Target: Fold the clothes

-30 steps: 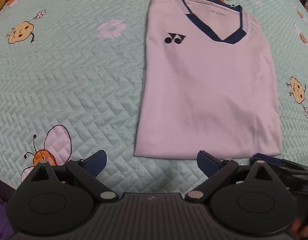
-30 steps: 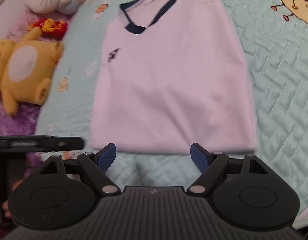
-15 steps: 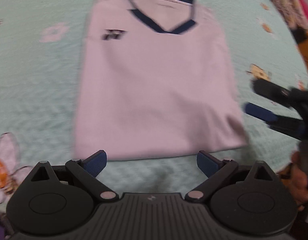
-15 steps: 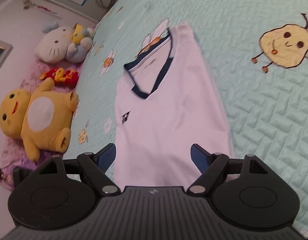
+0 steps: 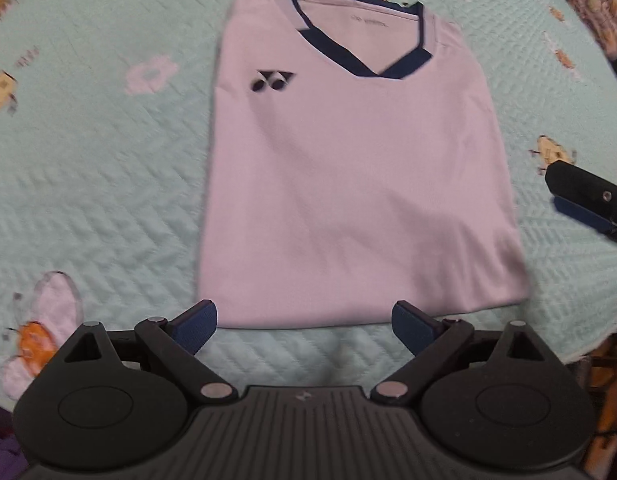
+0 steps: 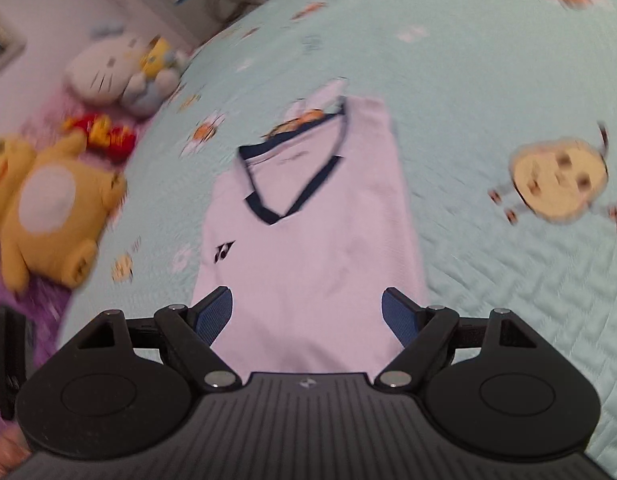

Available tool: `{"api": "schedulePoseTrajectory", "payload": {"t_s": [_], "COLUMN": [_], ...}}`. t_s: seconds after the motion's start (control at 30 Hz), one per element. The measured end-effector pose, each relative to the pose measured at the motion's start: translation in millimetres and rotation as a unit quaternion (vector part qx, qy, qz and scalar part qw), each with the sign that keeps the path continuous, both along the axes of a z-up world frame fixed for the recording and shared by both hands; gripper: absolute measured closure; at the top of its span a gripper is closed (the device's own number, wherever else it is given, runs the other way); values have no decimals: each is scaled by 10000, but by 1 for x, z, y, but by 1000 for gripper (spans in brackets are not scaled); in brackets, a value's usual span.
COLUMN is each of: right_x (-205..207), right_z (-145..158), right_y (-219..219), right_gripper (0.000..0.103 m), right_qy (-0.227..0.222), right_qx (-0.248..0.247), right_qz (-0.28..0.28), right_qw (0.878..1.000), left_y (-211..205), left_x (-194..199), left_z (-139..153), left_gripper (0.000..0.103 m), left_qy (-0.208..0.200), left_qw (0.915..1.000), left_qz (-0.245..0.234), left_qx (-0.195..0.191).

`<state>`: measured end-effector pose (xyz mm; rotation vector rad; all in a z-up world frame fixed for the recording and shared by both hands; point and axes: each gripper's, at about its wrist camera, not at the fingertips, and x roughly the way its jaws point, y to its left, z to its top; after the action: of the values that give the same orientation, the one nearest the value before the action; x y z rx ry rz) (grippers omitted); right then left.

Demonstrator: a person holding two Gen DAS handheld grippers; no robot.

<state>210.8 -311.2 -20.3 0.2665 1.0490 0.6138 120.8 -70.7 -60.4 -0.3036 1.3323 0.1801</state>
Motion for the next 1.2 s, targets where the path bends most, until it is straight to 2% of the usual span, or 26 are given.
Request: {"api": "schedulePoseTrajectory", "payload": {"t_s": [0.1, 0.37, 0.67, 1.2], "right_x": [-10, -26, -33, -24], "right_z": [16, 29, 30, 25], "right_y": [25, 54, 64, 63], "right_gripper": [21, 21, 21, 21], "right_qy": [-310, -300, -285, -142], "right_qx": [-702, -1430, -1875, -1978], "right_qz": [238, 466, 426, 535], "right_qw": [9968, 9882, 9809, 9787], "left_y": [-3, 4, -3, -6], "left_x": [1, 2, 12, 16], "left_z": [3, 13, 8, 15], "left_gripper": [6, 6, 6, 6], "left_qy": [82, 138, 339, 402], "left_qw": [9996, 9986, 9958, 9947], "left_qz": [-21, -56, -141, -210], "left_qx": [261, 511, 841, 921]}}
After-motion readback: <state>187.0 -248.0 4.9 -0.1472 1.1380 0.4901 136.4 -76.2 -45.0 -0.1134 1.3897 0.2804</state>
